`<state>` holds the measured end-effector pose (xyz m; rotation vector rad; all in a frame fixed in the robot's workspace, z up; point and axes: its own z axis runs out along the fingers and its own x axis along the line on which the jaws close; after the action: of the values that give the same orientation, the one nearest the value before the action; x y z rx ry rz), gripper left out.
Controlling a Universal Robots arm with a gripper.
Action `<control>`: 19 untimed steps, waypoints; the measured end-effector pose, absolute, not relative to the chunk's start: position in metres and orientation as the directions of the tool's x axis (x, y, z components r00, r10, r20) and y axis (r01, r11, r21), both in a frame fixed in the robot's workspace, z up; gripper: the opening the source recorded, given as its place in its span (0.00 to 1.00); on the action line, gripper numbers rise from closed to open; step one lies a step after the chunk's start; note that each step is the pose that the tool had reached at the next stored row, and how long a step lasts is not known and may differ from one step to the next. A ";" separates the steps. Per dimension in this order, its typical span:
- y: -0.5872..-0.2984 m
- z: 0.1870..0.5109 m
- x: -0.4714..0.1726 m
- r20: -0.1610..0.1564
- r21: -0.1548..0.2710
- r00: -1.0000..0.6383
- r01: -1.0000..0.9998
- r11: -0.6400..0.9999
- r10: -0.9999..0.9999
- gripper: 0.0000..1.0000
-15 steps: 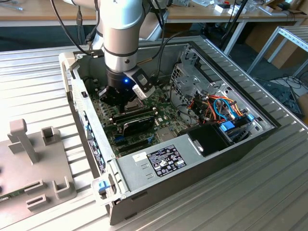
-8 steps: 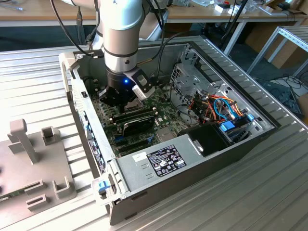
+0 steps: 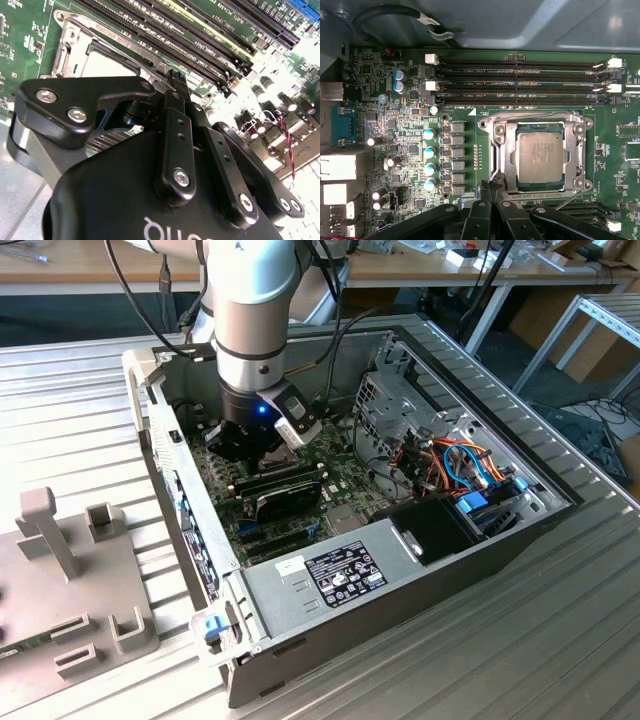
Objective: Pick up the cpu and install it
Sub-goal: 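Install the second cpu locking lever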
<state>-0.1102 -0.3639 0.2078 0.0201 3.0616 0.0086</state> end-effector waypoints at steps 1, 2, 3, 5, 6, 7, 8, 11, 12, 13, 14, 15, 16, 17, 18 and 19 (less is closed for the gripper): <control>-0.364 0.208 -0.110 -0.080 0.006 -0.997 0.013 1.000 0.013 0.11; -0.364 0.208 -0.110 -0.080 0.006 -0.997 0.013 1.000 0.013 0.11; -0.364 0.208 -0.110 -0.080 0.006 -0.997 0.013 1.000 0.013 0.11; -0.364 0.209 -0.110 -0.080 0.006 -0.997 0.013 1.000 0.013 0.11; -0.364 0.210 -0.110 -0.080 0.006 -0.997 0.013 1.000 0.013 0.11; -0.364 0.212 -0.110 -0.080 0.006 -0.997 0.013 1.000 0.013 0.11; -0.364 0.215 -0.110 -0.080 0.006 -0.997 0.013 1.000 0.013 0.11; -0.364 0.229 -0.110 -0.080 0.006 -0.997 0.013 1.000 0.013 0.11; -0.364 0.235 -0.110 -0.080 0.006 -0.997 0.013 1.000 0.013 0.11; -0.364 0.239 -0.110 -0.080 0.006 -0.997 0.013 1.000 0.013 0.11; -0.364 0.240 -0.110 -0.080 0.006 -0.997 0.013 1.000 0.013 0.11; -0.364 0.241 -0.110 -0.080 0.006 -0.997 0.013 1.000 0.013 0.11; -0.364 0.241 -0.110 -0.080 0.006 -0.997 0.013 1.000 0.013 0.11; -0.364 0.241 -0.110 -0.080 0.006 -0.997 0.013 1.000 0.013 0.11; -0.364 0.241 -0.110 -0.080 0.006 -0.997 0.013 1.000 0.013 0.11; -0.364 0.241 -0.110 -0.079 0.006 -0.997 0.013 1.000 0.013 0.11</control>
<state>-0.1099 -0.3640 0.2407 0.0199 3.0619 0.0086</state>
